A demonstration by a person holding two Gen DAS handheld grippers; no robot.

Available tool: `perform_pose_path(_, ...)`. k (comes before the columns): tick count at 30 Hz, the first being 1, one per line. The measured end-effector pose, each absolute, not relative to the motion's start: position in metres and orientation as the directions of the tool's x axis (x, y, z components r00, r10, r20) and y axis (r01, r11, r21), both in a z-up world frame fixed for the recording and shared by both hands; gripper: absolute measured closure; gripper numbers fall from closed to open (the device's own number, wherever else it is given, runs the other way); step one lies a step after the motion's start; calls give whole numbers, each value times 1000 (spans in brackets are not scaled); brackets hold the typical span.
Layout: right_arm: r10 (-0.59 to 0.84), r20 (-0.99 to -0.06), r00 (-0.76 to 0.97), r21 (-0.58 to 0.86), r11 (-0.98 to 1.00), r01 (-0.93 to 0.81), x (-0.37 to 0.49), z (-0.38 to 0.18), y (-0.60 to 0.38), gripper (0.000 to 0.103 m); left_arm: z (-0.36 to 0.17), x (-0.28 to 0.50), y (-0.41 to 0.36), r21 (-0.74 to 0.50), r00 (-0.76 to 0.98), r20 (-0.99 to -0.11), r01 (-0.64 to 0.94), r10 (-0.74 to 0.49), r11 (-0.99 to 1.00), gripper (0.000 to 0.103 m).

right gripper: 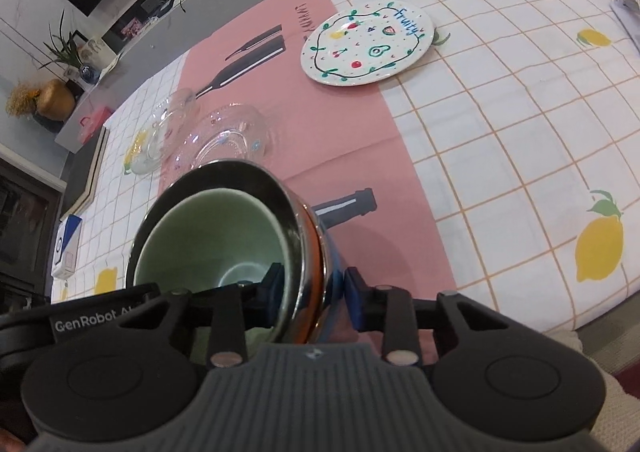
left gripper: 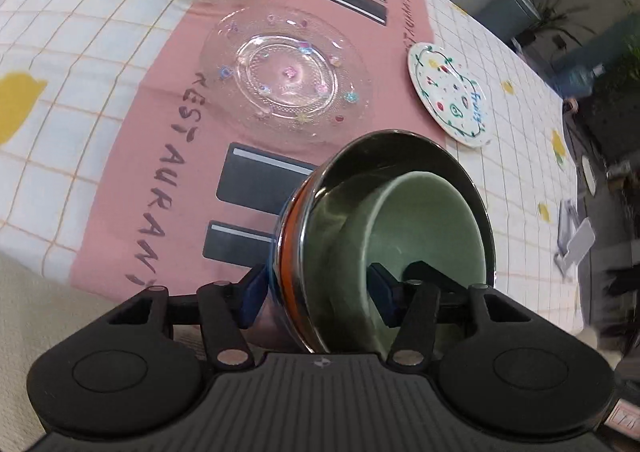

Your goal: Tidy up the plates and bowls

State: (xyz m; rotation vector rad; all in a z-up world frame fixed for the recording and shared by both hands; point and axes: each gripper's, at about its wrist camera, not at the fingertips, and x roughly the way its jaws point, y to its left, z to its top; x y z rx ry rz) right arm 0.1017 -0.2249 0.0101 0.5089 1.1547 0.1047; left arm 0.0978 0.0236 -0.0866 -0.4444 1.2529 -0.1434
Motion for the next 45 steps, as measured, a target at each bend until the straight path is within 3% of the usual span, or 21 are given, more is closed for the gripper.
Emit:
perform_pose_path(11,295,-840,455,432,871,233,111,9,-238,71,-88,110,8,-427,394,-847,-109,-356,898,42)
perform_pose_path(13,324,-826,462,466,853,236,110,10,-242,63,-87,108,10,-429,387,-849,-107,-359,897,46)
perform_pose_path(23,309,-782,541,467,865,182,98,33,-239,34,-70,99,13,-351,459,-845,-87,-275,932,45)
perform_pose_path(25,303,-775,555,470,863,185,96,36,-241,32,-66,97,11,-324,472,-845,-80,-250,943,43)
perform_pose_path(29,277,-749,602,450,879,155,90,48,-239,20,-52,91,6,-223,527,-837,-76,-151,972,28)
perform_pose_path(32,234,-727,646,396,911,116,85,63,-232,13,-46,89,7,-213,547,-825,-71,-141,975,26)
perform_pose_path(45,224,-733,642,316,948,29,102,100,-234,10,-2,91,39,-291,581,-792,-91,-186,952,20)
